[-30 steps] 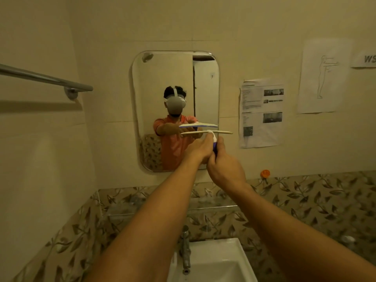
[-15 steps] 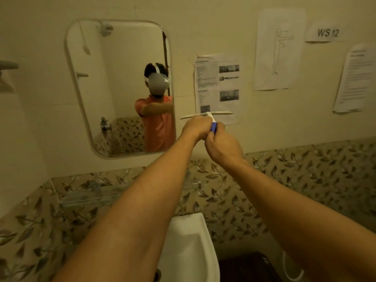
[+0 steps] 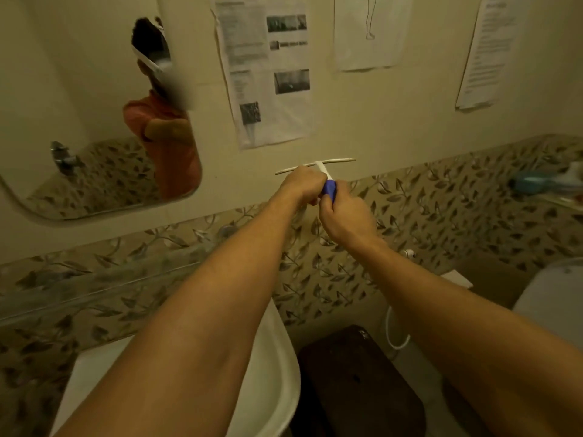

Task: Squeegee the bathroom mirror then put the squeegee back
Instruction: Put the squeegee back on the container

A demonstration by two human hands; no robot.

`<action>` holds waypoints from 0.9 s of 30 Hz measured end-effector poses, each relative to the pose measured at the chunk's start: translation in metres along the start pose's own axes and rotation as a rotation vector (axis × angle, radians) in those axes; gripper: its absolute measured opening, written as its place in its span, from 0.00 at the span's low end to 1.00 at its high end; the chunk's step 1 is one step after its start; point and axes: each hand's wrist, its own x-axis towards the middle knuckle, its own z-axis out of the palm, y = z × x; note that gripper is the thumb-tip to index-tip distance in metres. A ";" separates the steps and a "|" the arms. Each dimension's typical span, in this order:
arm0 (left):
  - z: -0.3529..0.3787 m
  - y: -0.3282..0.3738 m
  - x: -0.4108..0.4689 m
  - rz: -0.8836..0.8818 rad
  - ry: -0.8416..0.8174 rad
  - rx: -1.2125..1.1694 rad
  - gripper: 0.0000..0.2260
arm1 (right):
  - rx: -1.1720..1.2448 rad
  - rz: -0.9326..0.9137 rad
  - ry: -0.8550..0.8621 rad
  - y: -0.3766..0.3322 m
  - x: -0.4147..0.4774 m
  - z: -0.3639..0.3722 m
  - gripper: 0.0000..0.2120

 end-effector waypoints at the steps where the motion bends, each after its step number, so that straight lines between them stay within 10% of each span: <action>1: 0.008 -0.005 0.003 0.004 -0.030 0.021 0.11 | -0.021 0.011 0.003 0.010 -0.002 0.006 0.16; 27: 0.288 -0.286 -0.001 -0.390 -0.389 -0.018 0.12 | -0.258 0.287 -0.388 0.279 -0.173 0.193 0.19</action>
